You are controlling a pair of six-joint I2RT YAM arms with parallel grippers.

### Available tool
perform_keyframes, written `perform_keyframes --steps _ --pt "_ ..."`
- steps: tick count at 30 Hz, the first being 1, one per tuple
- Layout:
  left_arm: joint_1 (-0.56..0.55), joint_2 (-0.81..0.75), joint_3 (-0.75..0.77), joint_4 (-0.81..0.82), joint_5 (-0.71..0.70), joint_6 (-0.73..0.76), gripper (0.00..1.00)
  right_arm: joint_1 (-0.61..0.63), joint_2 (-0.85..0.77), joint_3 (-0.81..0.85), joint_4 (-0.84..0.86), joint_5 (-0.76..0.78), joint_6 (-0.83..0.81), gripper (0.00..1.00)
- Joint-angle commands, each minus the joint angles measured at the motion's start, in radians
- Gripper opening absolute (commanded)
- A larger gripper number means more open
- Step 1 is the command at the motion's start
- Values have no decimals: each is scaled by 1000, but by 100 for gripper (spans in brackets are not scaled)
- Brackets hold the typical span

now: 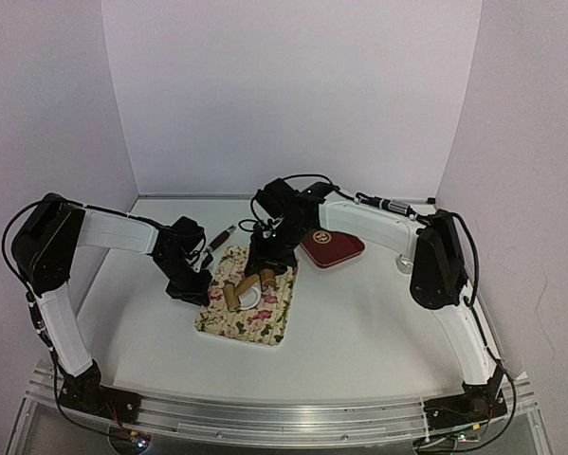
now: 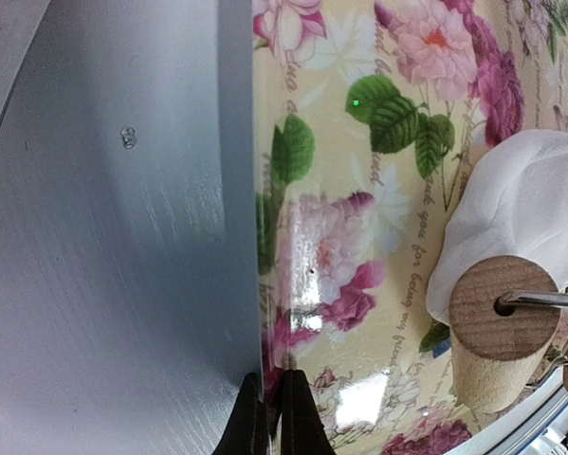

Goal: Roll out the dumpling wrappers from the dough

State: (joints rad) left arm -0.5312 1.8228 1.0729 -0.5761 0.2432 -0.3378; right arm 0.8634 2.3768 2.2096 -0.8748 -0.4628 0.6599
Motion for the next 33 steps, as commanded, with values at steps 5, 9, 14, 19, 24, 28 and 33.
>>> perform_keyframes --steps 5,9,14,19,24,28,33 --pt "1 27 -14 -20 -62 9 0 -58 -31 -78 -114 145 49 0" --pt "2 30 -20 -19 -68 13 0 -78 -39 -119 -112 134 67 0" --pt "3 35 -18 -18 -65 16 0 -90 -31 -145 -115 142 66 0" --pt "4 43 -14 -17 -64 17 0 -95 -6 -150 -137 165 50 0" --pt "4 45 -16 -12 -60 17 0 -98 36 -142 -169 196 30 0" --pt "5 45 -24 -7 -60 19 0 -108 58 -156 -179 217 29 0" --pt "5 42 -30 -4 -52 25 0 -112 73 -149 -201 266 30 0"
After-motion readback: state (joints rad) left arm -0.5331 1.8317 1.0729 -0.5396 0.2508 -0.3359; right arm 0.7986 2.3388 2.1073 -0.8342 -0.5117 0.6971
